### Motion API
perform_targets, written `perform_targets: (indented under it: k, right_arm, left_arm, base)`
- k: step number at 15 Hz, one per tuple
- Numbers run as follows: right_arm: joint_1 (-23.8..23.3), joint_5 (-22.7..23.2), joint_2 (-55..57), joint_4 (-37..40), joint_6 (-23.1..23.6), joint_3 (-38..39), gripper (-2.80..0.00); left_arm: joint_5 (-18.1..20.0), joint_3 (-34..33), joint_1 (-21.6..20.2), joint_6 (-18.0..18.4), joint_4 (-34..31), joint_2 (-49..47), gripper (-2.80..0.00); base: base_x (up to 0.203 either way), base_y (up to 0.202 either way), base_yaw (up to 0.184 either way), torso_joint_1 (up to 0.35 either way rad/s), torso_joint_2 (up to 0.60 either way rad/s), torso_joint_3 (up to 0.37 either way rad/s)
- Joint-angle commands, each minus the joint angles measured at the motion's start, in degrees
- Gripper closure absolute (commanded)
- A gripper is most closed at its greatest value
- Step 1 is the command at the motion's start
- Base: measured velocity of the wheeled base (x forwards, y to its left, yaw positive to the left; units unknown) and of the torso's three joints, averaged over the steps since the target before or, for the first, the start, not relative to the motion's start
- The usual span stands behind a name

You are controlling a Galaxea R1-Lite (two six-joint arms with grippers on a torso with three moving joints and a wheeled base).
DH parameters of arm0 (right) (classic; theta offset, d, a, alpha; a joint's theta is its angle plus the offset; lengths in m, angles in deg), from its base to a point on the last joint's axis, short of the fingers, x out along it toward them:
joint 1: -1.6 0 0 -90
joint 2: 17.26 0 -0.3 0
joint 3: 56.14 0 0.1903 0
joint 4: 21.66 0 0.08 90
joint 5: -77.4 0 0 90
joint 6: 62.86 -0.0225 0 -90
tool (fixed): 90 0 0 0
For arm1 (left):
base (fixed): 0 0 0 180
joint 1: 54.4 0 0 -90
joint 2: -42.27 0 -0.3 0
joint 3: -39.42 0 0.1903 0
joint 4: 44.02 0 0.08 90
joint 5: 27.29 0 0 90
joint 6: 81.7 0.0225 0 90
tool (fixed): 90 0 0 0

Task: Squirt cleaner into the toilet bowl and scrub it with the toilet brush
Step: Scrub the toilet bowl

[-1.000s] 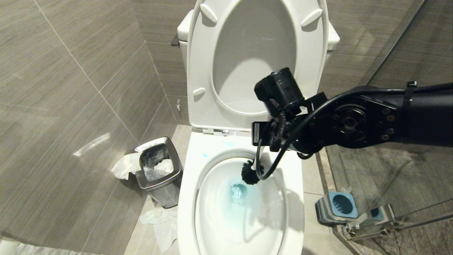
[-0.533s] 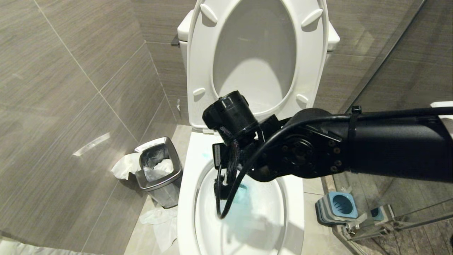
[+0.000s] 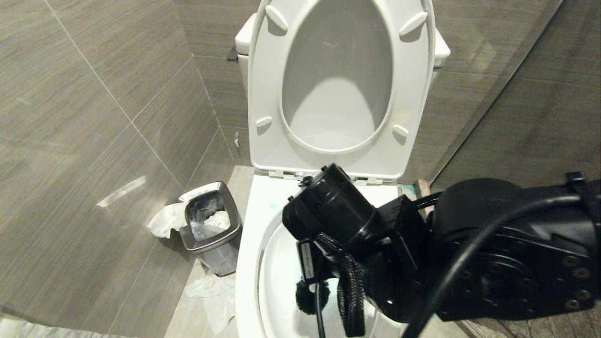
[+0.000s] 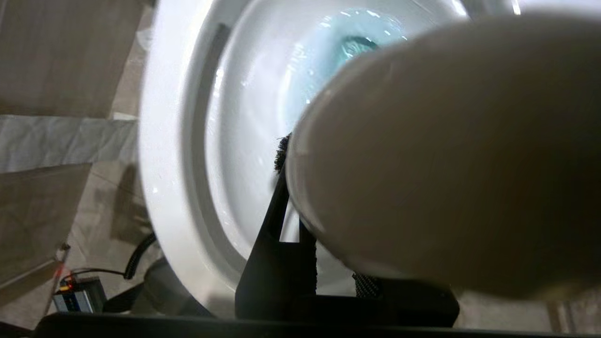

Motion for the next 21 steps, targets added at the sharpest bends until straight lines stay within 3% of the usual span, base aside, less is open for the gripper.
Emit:
perform_targets:
  k: [1, 5, 10, 17, 21]
  right_arm:
    - [-1.47, -0.34, -6.90, 0.07, -1.04, 6.32, 0.00]
    - [-7.59, -1.42, -8.64, -0.22, -1.47, 9.80, 0.00]
    - [-13.43, -1.36, -2.80, -3.71, 0.26, 5.26, 0.00]
    - [-12.41, -2.35, 9.98, -4.12, 3.21, -12.81, 0.00]
    - [-7.14, -2.76, 14.02, -3.94, 4.60, -17.96, 0.00]
  left_arm:
    - [0.00, 0.00, 0.00, 0.00, -0.02, 0.02, 0.00]
    - [0.00, 0.00, 0.00, 0.00, -0.02, 0.02, 0.00]
    - [0.00, 0.00, 0.00, 0.00, -0.02, 0.02, 0.00]
    - [0.00, 0.00, 0.00, 0.00, -0.02, 0.02, 0.00]
    - [0.00, 0.00, 0.00, 0.00, -0.02, 0.02, 0.00]
  base:
    - [0.000, 0.000, 0.000, 0.000, 0.00, 0.000]
    - [0.000, 0.000, 0.000, 0.000, 0.00, 0.000]
    - [0.000, 0.000, 0.000, 0.000, 0.00, 0.000]
    - [0.000, 0.000, 0.000, 0.000, 0.00, 0.000]
    - [0.000, 0.000, 0.000, 0.000, 0.00, 0.000]
